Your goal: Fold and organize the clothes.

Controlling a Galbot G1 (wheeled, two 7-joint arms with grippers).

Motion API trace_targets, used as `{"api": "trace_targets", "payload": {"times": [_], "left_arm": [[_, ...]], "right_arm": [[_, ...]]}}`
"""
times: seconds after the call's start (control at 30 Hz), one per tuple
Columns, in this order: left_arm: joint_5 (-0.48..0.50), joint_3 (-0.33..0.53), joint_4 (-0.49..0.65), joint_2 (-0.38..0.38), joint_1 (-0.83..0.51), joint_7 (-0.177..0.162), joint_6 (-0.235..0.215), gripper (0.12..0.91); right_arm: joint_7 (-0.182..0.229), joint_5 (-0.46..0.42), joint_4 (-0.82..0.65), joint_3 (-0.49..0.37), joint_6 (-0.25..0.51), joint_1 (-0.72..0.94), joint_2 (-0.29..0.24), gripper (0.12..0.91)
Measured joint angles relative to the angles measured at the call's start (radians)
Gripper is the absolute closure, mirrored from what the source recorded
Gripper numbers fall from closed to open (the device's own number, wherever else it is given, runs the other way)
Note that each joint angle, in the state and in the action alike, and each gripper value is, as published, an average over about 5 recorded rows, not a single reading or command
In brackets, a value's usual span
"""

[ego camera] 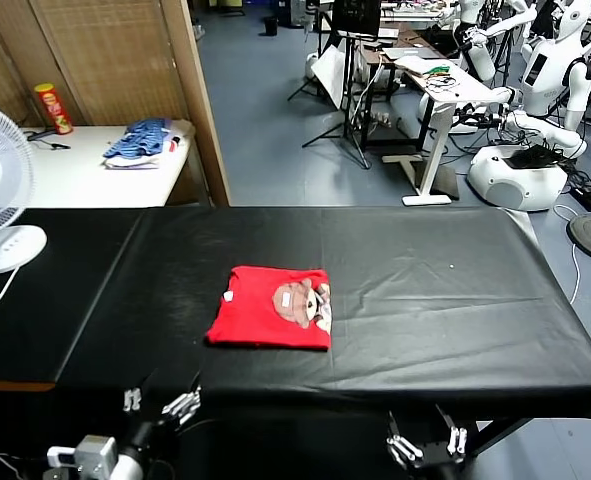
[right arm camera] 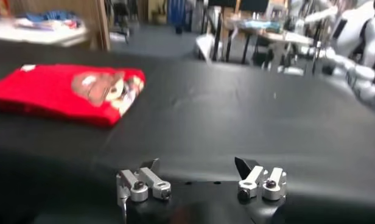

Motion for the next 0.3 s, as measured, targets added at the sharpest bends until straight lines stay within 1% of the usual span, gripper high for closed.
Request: {"api": "trace_targets", "payload": {"times": [0.3], "left_arm": [[-0.003,-0.013,-0.014,-0.008,0.017,0.003,0.004,0.232]], "right_arm": [[0.000,0.000,0.016,-0.004,-0.002,-0.024,0.001,0.227]]}}
